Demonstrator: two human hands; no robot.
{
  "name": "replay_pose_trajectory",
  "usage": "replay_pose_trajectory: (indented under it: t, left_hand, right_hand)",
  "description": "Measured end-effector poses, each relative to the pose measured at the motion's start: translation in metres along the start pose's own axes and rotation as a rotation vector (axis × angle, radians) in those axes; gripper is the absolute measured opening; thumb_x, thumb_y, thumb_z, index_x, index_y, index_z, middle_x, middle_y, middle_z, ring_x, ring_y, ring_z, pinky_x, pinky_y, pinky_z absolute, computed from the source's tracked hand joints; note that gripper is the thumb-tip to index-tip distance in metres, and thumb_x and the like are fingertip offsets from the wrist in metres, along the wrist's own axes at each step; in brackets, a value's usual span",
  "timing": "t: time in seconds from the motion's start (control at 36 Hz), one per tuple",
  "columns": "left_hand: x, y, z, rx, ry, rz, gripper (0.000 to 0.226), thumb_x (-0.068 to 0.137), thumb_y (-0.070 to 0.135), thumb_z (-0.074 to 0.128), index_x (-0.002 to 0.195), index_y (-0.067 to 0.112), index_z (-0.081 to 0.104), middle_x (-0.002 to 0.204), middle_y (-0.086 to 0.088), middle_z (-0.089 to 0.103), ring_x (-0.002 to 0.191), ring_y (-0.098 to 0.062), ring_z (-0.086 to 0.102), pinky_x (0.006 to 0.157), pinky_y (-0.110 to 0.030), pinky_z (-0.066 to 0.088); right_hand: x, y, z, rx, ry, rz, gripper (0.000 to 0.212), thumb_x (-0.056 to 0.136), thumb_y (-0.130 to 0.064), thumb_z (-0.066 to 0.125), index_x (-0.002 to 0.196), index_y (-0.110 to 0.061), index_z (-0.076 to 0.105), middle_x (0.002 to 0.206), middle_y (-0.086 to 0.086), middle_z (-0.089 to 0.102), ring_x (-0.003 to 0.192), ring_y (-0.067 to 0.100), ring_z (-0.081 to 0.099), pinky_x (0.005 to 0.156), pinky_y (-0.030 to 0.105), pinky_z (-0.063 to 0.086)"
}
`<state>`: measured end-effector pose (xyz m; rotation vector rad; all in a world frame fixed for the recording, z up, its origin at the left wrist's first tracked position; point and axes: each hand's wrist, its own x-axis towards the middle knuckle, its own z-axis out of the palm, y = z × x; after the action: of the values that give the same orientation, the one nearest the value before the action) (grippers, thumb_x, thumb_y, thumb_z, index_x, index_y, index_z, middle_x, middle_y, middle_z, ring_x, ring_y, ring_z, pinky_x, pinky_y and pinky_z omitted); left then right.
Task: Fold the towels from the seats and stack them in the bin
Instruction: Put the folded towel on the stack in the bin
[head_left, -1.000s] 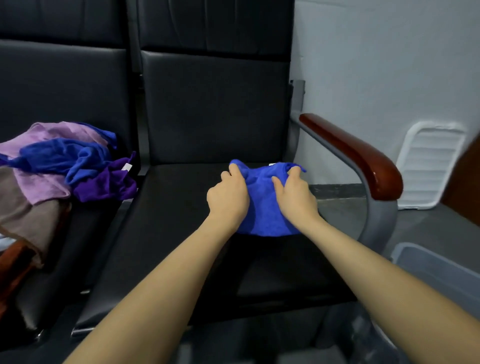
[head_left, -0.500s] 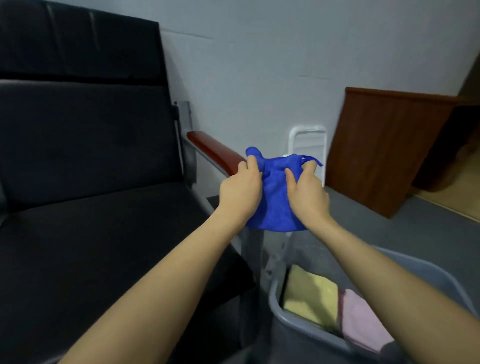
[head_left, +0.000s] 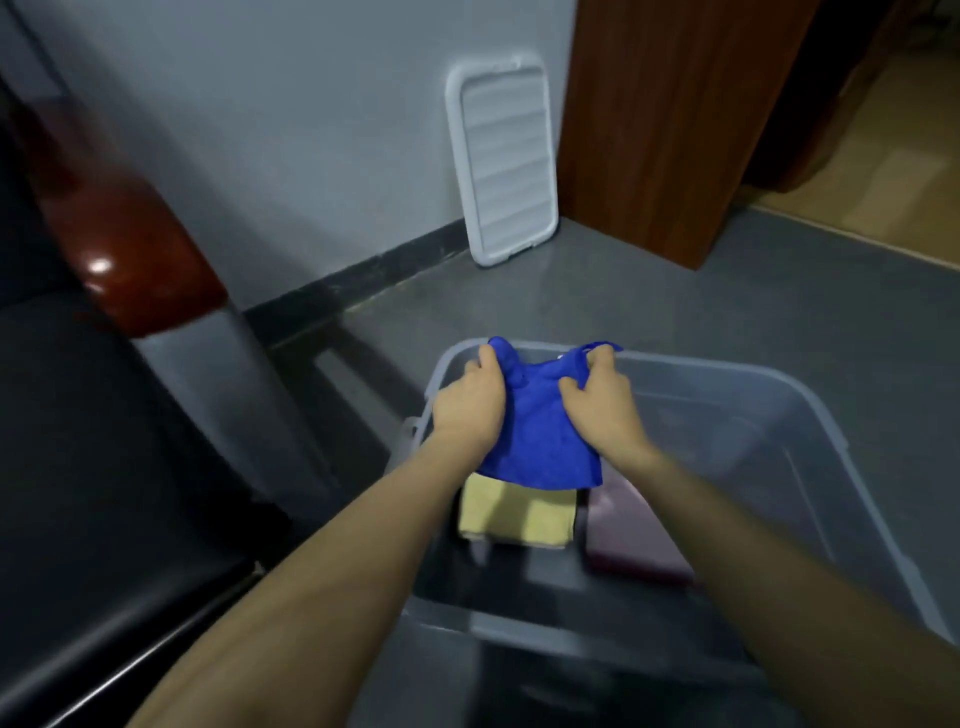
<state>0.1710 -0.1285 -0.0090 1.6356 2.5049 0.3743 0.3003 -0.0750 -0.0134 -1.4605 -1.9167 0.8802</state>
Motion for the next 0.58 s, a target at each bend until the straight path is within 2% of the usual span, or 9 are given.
replay_pose_trajectory:
  t: [0.17, 0.22, 0.31, 0.36, 0.42, 0.47, 0.53, 0.58]
  left_hand:
    - [0.01, -0.009, 0.077, 0.029, -0.112, -0.03, 0.037, 0.095, 0.005, 0.031, 0.13, 0.016, 0.026, 0.111, -0.013, 0.047, 0.087, -0.037, 0.056, 0.065, -0.039, 0.04]
    - [0.014, -0.015, 0.096, 0.026, -0.152, -0.05, 0.039, 0.094, 0.005, 0.032, 0.131, 0.017, 0.027, 0.112, -0.013, 0.045, 0.082, -0.034, 0.053, 0.063, -0.038, 0.039]
    - [0.023, -0.019, 0.126, 0.026, -0.212, -0.071, 0.036, 0.093, 0.009, 0.033, 0.128, 0.016, 0.031, 0.117, -0.012, 0.042, 0.077, -0.03, 0.046, 0.063, -0.035, 0.036]
    - [0.027, -0.024, 0.139, 0.058, -0.251, -0.082, 0.037, 0.093, 0.008, 0.033, 0.129, 0.015, 0.033, 0.122, -0.012, 0.04, 0.08, -0.031, 0.05, 0.063, -0.035, 0.037]
    - [0.032, -0.029, 0.155, 0.093, -0.271, -0.103, 0.039, 0.094, 0.008, 0.035, 0.133, 0.015, 0.032, 0.124, -0.013, 0.039, 0.086, -0.034, 0.056, 0.063, -0.035, 0.038]
    - [0.033, -0.033, 0.166, 0.116, -0.291, -0.129, 0.042, 0.094, 0.006, 0.037, 0.136, 0.014, 0.031, 0.127, -0.013, 0.036, 0.092, -0.034, 0.056, 0.066, -0.037, 0.042]
    - [0.033, -0.038, 0.181, 0.135, -0.341, -0.159, 0.048, 0.095, 0.007, 0.038, 0.141, 0.014, 0.027, 0.134, -0.014, 0.031, 0.107, -0.033, 0.051, 0.082, -0.04, 0.045]
    - [0.033, -0.043, 0.193, 0.202, -0.374, -0.146, 0.056, 0.096, 0.012, 0.042, 0.147, 0.015, 0.019, 0.146, -0.016, 0.021, 0.124, -0.033, 0.038, 0.101, -0.04, 0.036]
  right_hand:
    - [0.024, 0.08, 0.046, 0.025, -0.122, 0.122, 0.02, 0.091, -0.01, 0.054, 0.096, -0.009, 0.035, 0.077, 0.003, 0.048, 0.077, 0.025, 0.046, 0.068, 0.027, 0.031]
    - [0.026, 0.103, 0.059, 0.071, -0.13, 0.11, 0.024, 0.09, -0.008, 0.058, 0.092, -0.008, 0.034, 0.07, -0.003, 0.041, 0.07, 0.022, 0.043, 0.063, 0.026, 0.027]
    - [0.028, 0.135, 0.076, 0.107, -0.171, 0.096, 0.025, 0.088, -0.002, 0.058, 0.09, -0.009, 0.033, 0.069, -0.004, 0.039, 0.06, 0.014, 0.038, 0.057, 0.026, 0.023]
    - [0.029, 0.148, 0.086, 0.119, -0.222, 0.085, 0.023, 0.086, 0.005, 0.052, 0.091, -0.01, 0.036, 0.078, 0.001, 0.046, 0.068, 0.018, 0.043, 0.062, 0.025, 0.028]
    - [0.032, 0.161, 0.098, 0.107, -0.287, 0.048, 0.028, 0.083, 0.012, 0.046, 0.095, -0.013, 0.044, 0.098, 0.006, 0.052, 0.089, 0.021, 0.048, 0.078, 0.021, 0.035]
    - [0.031, 0.168, 0.107, 0.064, -0.361, 0.008, 0.04, 0.083, 0.015, 0.042, 0.108, -0.012, 0.056, 0.117, 0.01, 0.049, 0.106, 0.022, 0.048, 0.086, 0.01, 0.03]
    - [0.032, 0.179, 0.116, 0.022, -0.428, 0.031, 0.051, 0.084, 0.017, 0.038, 0.125, -0.007, 0.055, 0.131, 0.011, 0.041, 0.117, 0.023, 0.045, 0.089, 0.003, 0.027]
    - [0.031, 0.186, 0.122, -0.067, -0.479, 0.047, 0.059, 0.084, 0.014, 0.038, 0.138, -0.01, 0.046, 0.145, 0.008, 0.03, 0.125, 0.027, 0.043, 0.1, 0.017, 0.034]
